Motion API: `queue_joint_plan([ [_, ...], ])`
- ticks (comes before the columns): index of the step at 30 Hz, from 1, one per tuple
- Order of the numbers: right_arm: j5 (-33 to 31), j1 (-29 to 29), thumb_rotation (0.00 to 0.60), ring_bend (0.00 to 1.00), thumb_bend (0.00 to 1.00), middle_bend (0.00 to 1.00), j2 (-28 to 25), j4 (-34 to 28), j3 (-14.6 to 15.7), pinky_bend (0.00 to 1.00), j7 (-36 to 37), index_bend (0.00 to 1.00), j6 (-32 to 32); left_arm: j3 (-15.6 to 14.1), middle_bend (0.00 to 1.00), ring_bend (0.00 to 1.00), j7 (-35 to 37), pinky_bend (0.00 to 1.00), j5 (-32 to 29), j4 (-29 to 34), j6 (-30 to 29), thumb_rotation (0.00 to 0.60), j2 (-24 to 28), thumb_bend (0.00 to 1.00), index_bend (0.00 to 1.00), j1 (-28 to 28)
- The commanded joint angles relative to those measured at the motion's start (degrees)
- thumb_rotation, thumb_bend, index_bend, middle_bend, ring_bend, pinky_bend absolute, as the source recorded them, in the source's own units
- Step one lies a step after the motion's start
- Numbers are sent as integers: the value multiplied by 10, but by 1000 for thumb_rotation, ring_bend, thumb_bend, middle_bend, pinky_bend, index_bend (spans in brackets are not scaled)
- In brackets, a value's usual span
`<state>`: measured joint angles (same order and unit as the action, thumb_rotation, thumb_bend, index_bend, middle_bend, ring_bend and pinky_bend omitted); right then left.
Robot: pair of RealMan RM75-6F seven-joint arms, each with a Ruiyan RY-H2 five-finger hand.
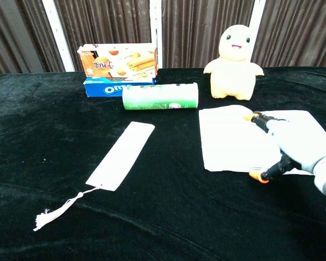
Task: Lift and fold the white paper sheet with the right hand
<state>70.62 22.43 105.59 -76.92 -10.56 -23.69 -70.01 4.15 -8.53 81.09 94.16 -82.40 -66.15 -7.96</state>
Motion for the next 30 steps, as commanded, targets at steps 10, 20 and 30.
queue_joint_plan([
  [10, -6, 10, 600, 0, 125, 0, 39, 59, -3, 0, 17, 0, 1, 3, 0, 0, 7, 0, -4, 3, -1, 600, 2, 218, 0, 1],
  [20, 6, 16, 600, 0, 125, 0, 74, 113, -10, 0, 33, 0, -18, 2, 0, 0, 13, 0, -2, 5, -2, 600, 4, 218, 0, 1],
  [30, 29, 21, 600, 0, 167, 0, 108, 184, -9, 0, 57, 0, -40, 1, 0, 0, 19, 0, 1, 9, 0, 600, 6, 217, 0, 1],
])
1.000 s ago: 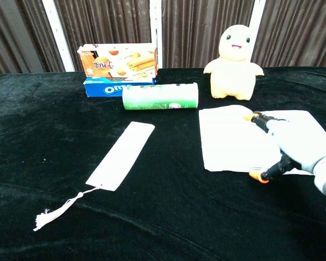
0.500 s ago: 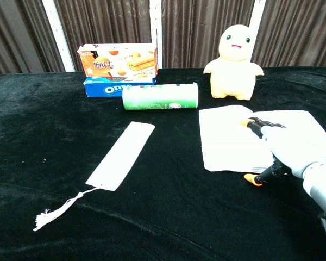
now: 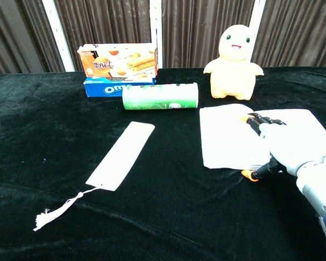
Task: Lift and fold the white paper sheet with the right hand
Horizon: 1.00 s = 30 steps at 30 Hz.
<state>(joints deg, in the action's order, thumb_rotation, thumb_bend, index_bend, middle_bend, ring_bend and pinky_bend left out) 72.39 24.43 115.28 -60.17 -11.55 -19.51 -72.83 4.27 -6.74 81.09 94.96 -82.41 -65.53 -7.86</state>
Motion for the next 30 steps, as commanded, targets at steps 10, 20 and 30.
queue_joint_plan([
  [10, 48, -4, 600, 0, 371, 0, 25, 40, -9, 0, 64, 0, -75, -3, 0, 0, 2, 0, 7, 1, 0, 600, -1, 218, 0, 0],
  [20, 46, -11, 600, 0, 421, 0, 19, 39, -19, 0, 70, 0, -86, -5, 0, 0, 5, 0, 13, 3, -5, 600, -2, 218, 0, 1],
  [30, 47, -29, 600, 0, 430, 0, -12, 7, -30, 0, 81, 0, -113, -5, 0, 0, 5, 0, 15, 2, -5, 600, -3, 218, 0, 1],
])
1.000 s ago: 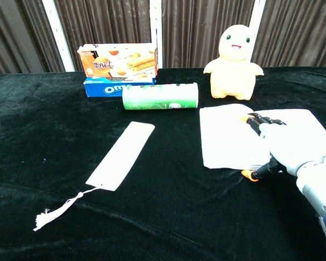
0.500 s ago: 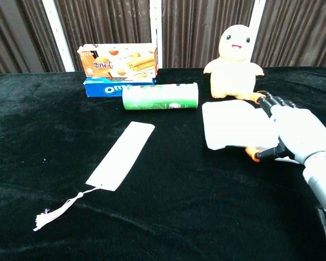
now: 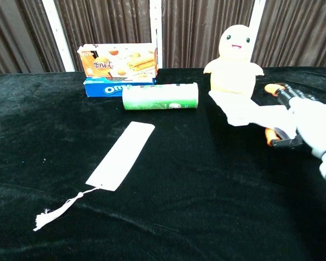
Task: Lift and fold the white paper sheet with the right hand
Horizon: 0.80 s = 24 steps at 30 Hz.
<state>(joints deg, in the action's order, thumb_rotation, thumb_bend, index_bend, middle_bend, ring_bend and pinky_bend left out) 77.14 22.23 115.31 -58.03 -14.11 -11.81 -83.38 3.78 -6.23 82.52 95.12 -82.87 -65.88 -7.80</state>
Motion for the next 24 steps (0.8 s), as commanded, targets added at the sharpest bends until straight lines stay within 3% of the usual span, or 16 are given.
queue_joint_plan([
  [1, -1, -10, 600, 0, 429, 0, -19, -21, -5, 0, 7, 0, -11, 0, 0, 0, 0, 0, 1, 1, -1, 600, 0, 218, 0, 0],
  [6, -21, -30, 600, 0, 395, 0, -68, -62, -7, 0, 31, 0, 10, -5, 0, 0, -9, 0, 11, 6, -3, 600, -3, 218, 0, 1],
  [15, -67, -42, 600, 0, 402, 0, -92, -95, -51, 0, 40, 0, 6, -7, 0, 0, -14, 0, 15, 5, 0, 600, -6, 218, 0, -2],
  [24, -86, -56, 600, 0, 403, 0, -116, -106, -64, 0, 40, 0, -3, -6, 0, 0, -14, 0, 21, 7, 4, 600, -9, 218, 0, -7],
])
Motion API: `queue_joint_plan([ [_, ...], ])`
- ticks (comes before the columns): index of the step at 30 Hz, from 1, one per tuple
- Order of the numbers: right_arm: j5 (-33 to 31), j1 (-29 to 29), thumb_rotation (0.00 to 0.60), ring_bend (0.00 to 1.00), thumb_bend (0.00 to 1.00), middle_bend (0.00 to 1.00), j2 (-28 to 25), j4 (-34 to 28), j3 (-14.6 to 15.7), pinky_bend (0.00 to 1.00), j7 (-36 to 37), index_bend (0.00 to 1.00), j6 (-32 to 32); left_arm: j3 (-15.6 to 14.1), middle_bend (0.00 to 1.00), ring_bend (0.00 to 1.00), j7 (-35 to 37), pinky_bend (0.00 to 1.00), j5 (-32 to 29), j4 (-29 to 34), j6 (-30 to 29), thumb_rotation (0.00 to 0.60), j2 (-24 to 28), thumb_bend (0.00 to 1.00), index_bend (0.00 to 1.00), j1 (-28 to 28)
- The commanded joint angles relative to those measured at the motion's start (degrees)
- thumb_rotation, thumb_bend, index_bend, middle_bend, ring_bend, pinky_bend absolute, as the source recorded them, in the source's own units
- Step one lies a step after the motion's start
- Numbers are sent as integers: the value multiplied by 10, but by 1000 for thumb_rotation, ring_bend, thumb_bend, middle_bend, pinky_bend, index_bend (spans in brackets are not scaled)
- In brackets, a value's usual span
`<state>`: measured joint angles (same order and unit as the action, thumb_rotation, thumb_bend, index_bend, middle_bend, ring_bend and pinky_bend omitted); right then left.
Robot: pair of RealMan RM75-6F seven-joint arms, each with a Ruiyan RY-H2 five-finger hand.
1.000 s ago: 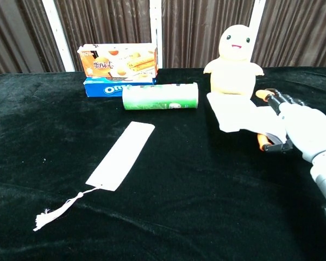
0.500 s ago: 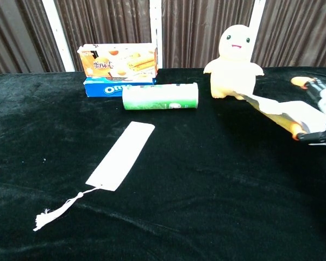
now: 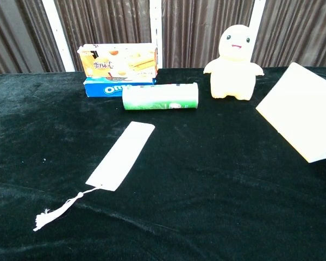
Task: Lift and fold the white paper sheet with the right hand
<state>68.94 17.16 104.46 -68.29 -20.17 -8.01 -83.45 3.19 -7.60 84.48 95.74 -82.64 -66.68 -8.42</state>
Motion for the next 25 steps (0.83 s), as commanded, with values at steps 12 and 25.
queue_joint_plan([
  [12, 48, -46, 600, 0, 226, 0, -157, -98, 53, 0, 35, 0, 24, 1, 0, 0, -13, 0, 4, -14, 14, 600, -10, 214, 0, -13],
  [25, 163, -100, 600, 0, 184, 0, -328, -149, 146, 0, 32, 0, -12, -10, 0, 0, -38, 0, 12, -33, 7, 600, -26, 191, 0, -9],
])
